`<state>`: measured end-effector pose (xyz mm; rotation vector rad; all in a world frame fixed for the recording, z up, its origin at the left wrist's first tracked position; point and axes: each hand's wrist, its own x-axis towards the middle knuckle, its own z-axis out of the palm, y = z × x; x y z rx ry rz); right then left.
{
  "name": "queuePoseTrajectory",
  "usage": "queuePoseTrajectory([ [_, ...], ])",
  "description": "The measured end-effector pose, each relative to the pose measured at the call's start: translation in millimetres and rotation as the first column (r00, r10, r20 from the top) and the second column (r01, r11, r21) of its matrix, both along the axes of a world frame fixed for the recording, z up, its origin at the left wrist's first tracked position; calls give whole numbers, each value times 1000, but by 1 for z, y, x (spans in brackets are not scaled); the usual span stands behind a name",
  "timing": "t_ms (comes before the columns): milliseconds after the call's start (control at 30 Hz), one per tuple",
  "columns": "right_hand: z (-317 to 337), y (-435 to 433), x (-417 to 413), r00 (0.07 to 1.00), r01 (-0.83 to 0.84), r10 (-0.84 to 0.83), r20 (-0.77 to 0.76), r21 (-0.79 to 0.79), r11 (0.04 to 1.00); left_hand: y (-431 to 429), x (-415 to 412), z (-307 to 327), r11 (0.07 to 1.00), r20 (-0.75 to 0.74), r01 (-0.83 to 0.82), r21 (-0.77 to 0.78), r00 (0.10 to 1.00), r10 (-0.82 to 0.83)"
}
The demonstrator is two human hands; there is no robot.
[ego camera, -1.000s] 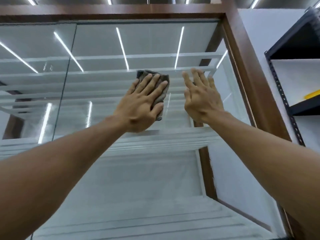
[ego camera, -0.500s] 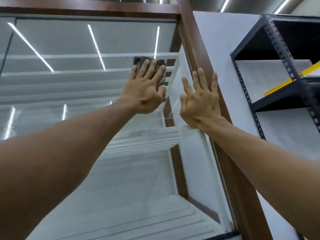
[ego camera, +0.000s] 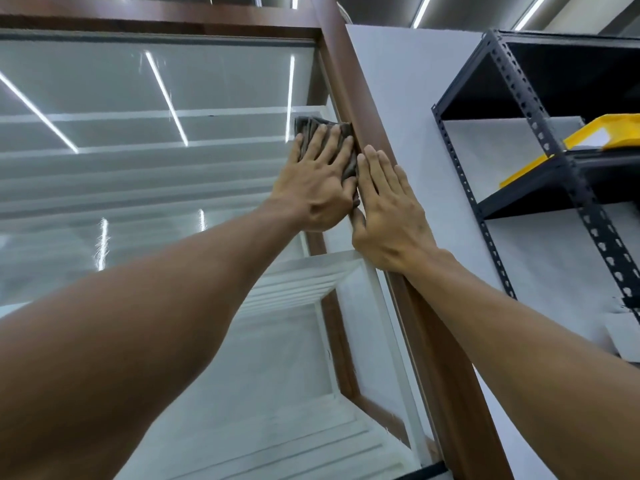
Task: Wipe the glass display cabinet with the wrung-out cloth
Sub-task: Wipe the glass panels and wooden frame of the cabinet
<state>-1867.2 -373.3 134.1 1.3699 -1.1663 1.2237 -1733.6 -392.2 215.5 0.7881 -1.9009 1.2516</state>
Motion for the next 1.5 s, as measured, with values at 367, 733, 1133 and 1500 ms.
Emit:
queuePoseTrajectory([
  [367, -4, 9, -1, 996, 91, -89, -23, 129, 987, 0, 62, -23, 1000, 55, -13, -18, 998, 14],
  [733, 8, -19, 129, 996, -30, 40, -78, 131, 991, -11, 170, -43, 999, -69, -26, -34, 997, 23],
  [1133, 15, -27, 285, 967, -88, 107, -229, 89, 992, -18, 310, -54, 999, -259, -32, -4, 965, 30],
  [1500, 0, -35, 388, 925, -89, 130, -358, 128, 988, -19, 443, -90, 1000, -457, -23, 17, 889, 28],
])
